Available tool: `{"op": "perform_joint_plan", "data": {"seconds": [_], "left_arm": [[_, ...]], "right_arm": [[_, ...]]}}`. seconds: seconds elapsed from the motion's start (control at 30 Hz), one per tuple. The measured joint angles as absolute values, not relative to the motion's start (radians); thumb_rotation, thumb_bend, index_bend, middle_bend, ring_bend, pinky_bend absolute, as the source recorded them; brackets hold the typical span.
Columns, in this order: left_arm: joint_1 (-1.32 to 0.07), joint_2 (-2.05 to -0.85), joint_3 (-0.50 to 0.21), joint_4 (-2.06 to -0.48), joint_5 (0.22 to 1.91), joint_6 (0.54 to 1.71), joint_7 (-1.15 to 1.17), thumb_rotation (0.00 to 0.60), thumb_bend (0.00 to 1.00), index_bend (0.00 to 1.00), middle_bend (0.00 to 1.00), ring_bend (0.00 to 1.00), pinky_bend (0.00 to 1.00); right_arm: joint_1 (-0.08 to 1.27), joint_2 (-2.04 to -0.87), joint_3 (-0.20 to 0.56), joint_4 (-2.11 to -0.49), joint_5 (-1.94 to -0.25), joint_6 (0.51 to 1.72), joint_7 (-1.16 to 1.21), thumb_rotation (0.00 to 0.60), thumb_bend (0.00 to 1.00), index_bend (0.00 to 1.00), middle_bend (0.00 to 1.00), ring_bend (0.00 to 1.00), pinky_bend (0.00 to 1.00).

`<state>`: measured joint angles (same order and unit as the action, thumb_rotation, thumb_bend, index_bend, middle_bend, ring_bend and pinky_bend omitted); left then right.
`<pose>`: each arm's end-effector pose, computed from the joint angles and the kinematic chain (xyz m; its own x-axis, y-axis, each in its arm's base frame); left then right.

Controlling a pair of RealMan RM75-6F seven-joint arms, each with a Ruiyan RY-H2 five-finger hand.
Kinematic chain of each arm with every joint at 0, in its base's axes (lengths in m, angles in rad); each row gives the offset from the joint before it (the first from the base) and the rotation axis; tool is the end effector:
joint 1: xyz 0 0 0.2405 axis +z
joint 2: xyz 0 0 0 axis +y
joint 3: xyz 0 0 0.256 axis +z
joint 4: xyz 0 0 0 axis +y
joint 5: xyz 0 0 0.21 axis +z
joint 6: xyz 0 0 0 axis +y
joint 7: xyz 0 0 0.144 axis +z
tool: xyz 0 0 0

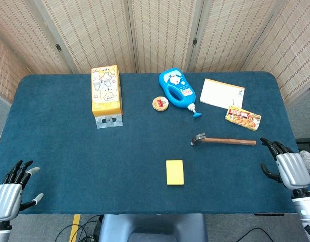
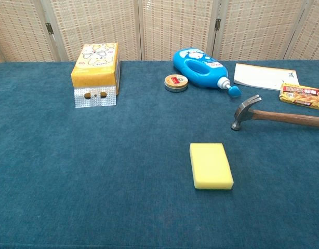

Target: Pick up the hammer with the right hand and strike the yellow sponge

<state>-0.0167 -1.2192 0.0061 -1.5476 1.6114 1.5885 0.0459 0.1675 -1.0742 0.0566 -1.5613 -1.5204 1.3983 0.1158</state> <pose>-0.3087 0.1478 0.1327 0.4074 -0.0203 0.9130 0.9114 -0.0554 -0.4079 -0.3105 -0.2094 0.1680 0.3826 -0.0456 0.9228 -0.9215 -0.0911 0.3775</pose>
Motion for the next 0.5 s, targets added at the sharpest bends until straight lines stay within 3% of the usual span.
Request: {"op": "perform_joint_plan", "data": {"seconds": [0.2, 0.4, 0.5], "left_arm": [[-0.020, -1.223, 0.003, -1.542, 1.605, 1.582, 0.045, 0.600, 0.20, 0.26, 0.16, 0.06, 0.20], [-0.017, -1.219, 0.002, -1.541, 1.598, 1.586, 0.040, 0.600, 0.20, 0.26, 0.16, 0.06, 0.20], [-0.013, -1.217, 0.001, -1.540, 1.595, 1.590, 0.037, 0.600, 0.20, 0.26, 0.16, 0.06, 0.20]], "right_arm": [[0.183, -1.072, 0.061, -1.569, -1.516, 1.372, 0.096, 0.600, 0.28, 0.13, 0.25, 0.21, 0.37], [0.243, -1.070, 0.073, -1.573, -1.491, 1.262, 0.057, 0.600, 0.22, 0.13, 0.20, 0.16, 0.33], [0.296, -1.081, 0.089, -1.565, -1.469, 1.186, 0.032, 0.600, 0.19, 0.24, 0.26, 0.16, 0.33]]}}
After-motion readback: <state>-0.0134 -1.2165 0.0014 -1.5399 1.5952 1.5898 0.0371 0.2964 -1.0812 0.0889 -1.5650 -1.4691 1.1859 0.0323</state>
